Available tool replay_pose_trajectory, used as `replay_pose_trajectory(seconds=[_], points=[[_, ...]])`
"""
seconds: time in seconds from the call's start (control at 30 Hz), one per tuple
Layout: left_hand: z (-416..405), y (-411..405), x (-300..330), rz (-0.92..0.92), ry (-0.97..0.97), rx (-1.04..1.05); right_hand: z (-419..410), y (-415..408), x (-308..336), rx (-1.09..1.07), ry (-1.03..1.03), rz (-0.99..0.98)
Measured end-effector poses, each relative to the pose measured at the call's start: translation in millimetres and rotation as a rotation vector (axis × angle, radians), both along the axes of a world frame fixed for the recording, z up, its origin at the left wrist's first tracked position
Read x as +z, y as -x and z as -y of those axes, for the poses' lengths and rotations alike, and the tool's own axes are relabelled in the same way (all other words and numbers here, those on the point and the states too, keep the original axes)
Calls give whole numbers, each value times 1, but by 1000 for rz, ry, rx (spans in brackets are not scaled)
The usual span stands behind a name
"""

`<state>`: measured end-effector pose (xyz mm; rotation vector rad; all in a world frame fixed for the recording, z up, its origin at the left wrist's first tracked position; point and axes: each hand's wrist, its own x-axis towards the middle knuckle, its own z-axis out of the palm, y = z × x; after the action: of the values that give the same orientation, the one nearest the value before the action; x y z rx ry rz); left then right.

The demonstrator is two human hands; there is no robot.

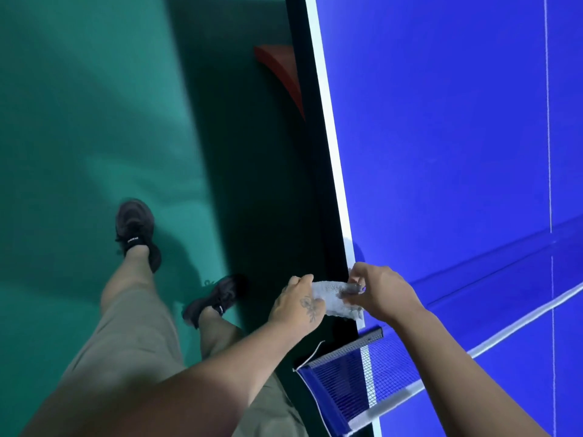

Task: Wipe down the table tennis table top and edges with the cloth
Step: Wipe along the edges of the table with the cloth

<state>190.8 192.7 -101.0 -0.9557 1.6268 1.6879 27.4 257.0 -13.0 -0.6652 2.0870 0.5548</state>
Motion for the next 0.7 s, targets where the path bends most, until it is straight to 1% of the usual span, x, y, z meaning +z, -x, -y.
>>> replay_pose_trajectory(seconds=[0.07, 0.17, 0.27, 0.37, 0.43, 0.53, 0.63, 0.7], points=[[-23, 7, -3, 30, -18, 82, -13, 2, -6, 20, 13, -17], [-50, 20, -13, 121, -204, 234, -24, 4, -12, 45, 19, -6], [-69, 25, -24, 67, -371, 385, -28, 11, -14, 22, 51, 16], [-79, 23, -23, -22, -497, 444, -27, 21, -14, -111, 123, 62], [-83, 28, -19, -36, -530, 436, -25, 29, -12, -171, 162, 105], [-87, 37, -15, -19, -518, 462, -18, 37, -11, -164, 254, 104], [-104, 51, -17, -33, -465, 572, -5, 42, -20, -185, 501, -32], [-109, 63, -13, 18, -426, 656, 6, 44, -30, -178, 678, -104]])
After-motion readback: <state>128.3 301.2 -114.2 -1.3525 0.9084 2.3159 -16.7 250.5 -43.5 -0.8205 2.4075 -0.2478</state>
